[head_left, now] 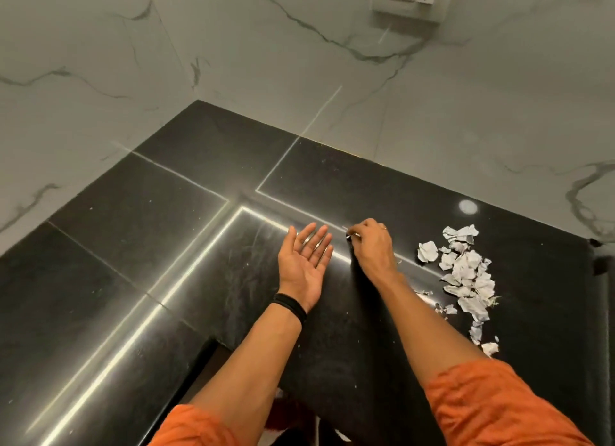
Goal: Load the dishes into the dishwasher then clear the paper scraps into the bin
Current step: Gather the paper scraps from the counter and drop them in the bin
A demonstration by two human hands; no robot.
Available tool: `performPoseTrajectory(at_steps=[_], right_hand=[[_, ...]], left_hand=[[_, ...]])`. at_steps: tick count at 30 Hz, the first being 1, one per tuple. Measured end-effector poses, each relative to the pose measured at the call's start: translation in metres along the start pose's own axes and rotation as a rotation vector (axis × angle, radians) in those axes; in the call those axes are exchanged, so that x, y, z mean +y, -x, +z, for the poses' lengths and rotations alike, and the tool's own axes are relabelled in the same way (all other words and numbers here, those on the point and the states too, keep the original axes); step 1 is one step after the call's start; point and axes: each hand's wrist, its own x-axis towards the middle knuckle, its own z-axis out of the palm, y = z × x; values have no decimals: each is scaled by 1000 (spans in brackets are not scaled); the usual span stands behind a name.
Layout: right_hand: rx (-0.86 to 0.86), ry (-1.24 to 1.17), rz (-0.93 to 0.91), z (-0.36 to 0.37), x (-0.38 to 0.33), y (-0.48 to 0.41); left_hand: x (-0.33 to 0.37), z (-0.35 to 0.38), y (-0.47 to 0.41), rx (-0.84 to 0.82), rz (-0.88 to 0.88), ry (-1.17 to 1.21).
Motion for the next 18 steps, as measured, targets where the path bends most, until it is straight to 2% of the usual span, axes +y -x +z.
performPoseTrajectory(at_steps=[4, 7, 10, 14, 16, 18], right_hand=[[128, -356, 167, -16, -19, 22], [155, -492, 136, -30, -44, 42], [134, -468, 95, -46, -53, 57], [288, -465, 227, -77, -19, 66], [316, -329, 290, -90, 11, 63], [226, -80, 306, -96, 41, 58]], left_hand=[[-8, 7, -17, 32, -32, -21], [-25, 15, -26, 10, -110, -1], [-40, 32, -26, -51, -242, 125], [-55, 50, -19, -89, -300, 165], [-59, 56, -16, -104, -318, 150], [-62, 60, -18, -100, -316, 116]])
